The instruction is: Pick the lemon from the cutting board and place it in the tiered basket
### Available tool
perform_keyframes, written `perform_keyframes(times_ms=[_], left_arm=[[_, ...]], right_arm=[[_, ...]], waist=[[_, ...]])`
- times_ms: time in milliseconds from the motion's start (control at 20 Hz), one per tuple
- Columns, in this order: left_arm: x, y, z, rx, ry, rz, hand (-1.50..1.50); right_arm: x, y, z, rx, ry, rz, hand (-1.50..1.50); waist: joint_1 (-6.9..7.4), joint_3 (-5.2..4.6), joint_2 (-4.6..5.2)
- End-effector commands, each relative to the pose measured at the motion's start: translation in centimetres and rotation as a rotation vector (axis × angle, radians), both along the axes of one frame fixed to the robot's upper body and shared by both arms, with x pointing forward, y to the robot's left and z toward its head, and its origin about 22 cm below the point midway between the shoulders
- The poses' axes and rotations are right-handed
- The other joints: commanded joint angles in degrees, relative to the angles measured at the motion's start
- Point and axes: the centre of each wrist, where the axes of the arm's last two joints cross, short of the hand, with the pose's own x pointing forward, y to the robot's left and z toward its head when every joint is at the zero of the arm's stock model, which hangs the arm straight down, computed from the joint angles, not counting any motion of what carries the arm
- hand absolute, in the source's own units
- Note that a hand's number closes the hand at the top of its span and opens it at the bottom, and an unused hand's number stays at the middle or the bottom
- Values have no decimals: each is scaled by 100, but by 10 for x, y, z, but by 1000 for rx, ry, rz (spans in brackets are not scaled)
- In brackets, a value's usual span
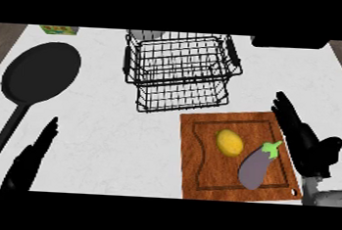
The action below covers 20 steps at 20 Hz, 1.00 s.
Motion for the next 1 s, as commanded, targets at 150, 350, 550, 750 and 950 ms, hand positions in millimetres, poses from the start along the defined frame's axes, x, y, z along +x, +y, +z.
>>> perform_keyframes(times_ms=[150, 350, 550, 750, 950], left_arm=[[44, -51, 29, -212, -66, -93, 0], [55, -89, 44, -384, -67, -158, 0], [84, -100, 60, -400, -34, -187, 0], [95, -107, 73, -395, -30, -173, 0], [85, -97, 71, -399, -19, -159, 0]], right_arm=[[8, 9, 30, 166, -401, 286, 150], [6, -32, 3, 113, -439, -225, -150], [-15, -26, -52, 198, -607, -47, -150], [-28, -50, -44, -22, -630, 168, -150], [-62, -46, -19, -301, -558, 164, -150]], waist=[[-113, -61, 17], [-237, -54, 60], [-41, -70, 65], [-36, -84, 38], [-140, -106, -11]])
